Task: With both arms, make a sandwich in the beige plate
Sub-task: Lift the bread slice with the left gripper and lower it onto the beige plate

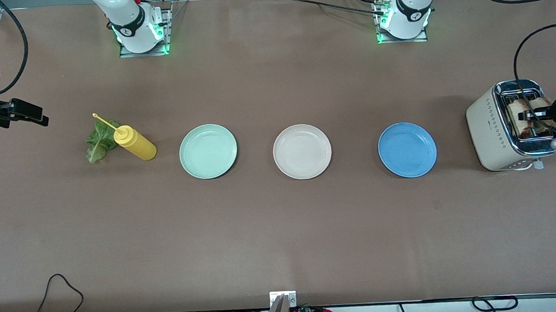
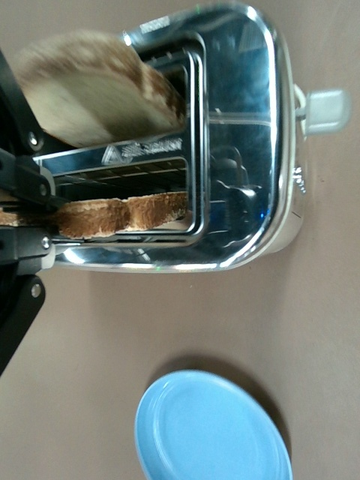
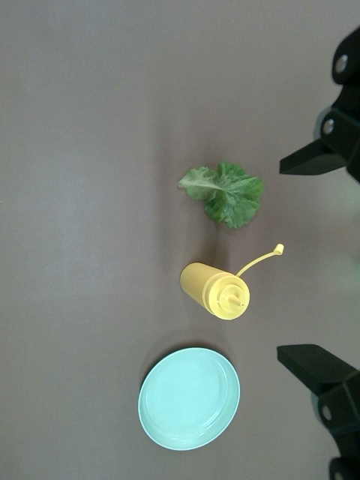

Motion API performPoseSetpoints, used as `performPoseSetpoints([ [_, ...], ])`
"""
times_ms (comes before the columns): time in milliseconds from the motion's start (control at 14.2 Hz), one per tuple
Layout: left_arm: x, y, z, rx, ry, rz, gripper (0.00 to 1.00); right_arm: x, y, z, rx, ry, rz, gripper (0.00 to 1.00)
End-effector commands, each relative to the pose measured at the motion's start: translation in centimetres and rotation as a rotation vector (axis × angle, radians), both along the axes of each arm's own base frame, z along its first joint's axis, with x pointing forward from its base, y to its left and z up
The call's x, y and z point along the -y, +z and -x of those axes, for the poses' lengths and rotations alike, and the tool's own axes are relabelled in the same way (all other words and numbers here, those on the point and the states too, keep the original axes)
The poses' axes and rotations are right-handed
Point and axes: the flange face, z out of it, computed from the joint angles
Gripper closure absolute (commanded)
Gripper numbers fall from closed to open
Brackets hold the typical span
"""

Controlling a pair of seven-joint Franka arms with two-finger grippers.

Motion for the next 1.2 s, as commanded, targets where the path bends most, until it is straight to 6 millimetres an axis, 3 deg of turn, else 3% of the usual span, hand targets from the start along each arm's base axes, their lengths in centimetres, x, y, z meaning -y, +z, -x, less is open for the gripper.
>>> performPoseSetpoints([
  [0, 3.1, 8.5, -1.8, 0.021, -0.075, 0.003, 0.99, 0.2, 0.1, 0.1, -0.004, -0.002, -0.017, 0.00],
  [70, 4.5, 10.7, -2.0, 0.020, -0.097, 0.008, 0.99, 0.2, 0.1, 0.1, -0.004, -0.002, -0.015, 0.00],
  [211, 9.4, 12.8, -1.8, -0.026, -0.175, 0.043, 0.99, 0.8, 0.1, 0.2, -0.004, -0.012, -0.015, 0.00],
  [352, 15.3, 13.5, -1.6, -0.050, -0.271, 0.086, 0.99, 1.1, 0.0, 0.2, -0.007, -0.019, -0.015, 0.00],
  [493, 22.8, 12.8, -1.9, -0.048, -0.371, 0.163, 0.99, 1.5, 0.0, 0.3, -0.007, -0.025, -0.017, 0.00],
  [704, 32.0, 7.2, -3.6, -0.080, -0.333, 0.362, 0.99, 1.5, 0.1, 0.2, -0.005, -0.025, -0.017, 0.00],
  [985, 40.3, 0.1, -4.5, -0.054, -0.198, 0.498, 0.99, 1.5, 0.0, 0.2, -0.008, -0.025, -0.017, 0.00],
  [1126, 43.8, -4.2, -3.0, -0.050, -0.118, 0.567, 0.99, 1.4, 0.0, 0.2, -0.008, -0.025, -0.016, 0.00],
])
